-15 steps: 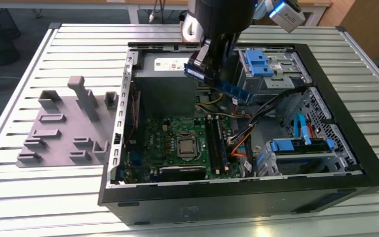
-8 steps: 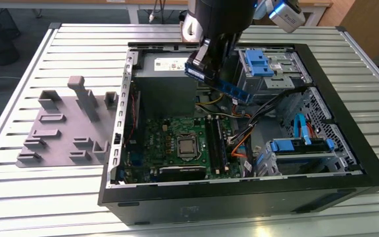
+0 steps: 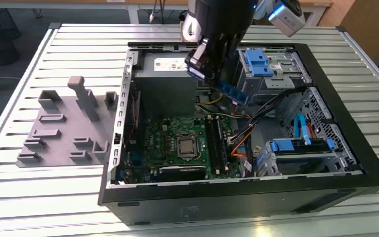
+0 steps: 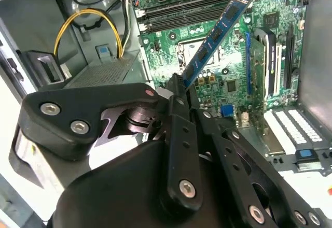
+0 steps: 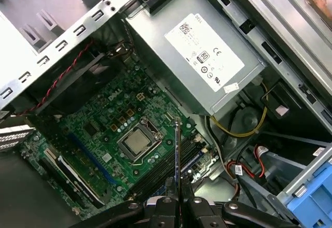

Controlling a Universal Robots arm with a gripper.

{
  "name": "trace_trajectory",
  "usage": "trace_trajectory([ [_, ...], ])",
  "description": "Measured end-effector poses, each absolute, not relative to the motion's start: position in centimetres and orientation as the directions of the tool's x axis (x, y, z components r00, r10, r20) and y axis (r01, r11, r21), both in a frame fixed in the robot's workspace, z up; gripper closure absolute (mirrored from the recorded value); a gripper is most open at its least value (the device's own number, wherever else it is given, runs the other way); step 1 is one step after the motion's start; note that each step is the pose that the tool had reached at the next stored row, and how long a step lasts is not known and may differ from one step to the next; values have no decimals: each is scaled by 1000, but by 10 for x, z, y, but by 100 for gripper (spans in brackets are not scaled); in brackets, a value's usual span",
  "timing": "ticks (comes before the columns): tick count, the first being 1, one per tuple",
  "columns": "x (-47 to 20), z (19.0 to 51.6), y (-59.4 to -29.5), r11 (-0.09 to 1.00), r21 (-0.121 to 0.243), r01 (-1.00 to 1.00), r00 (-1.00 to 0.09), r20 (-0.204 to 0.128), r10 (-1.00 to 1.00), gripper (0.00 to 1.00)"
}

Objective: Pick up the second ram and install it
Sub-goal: 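Insert the second ram into the second slot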

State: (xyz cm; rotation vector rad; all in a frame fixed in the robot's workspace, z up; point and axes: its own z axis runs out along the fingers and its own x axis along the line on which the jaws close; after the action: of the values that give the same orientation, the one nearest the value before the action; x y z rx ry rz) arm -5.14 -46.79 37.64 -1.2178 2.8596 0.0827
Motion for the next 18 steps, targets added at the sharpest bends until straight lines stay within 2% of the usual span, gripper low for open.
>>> trace_trajectory([
  [18, -51, 376, -468, 795, 36, -606, -795, -51, -604, 86],
])
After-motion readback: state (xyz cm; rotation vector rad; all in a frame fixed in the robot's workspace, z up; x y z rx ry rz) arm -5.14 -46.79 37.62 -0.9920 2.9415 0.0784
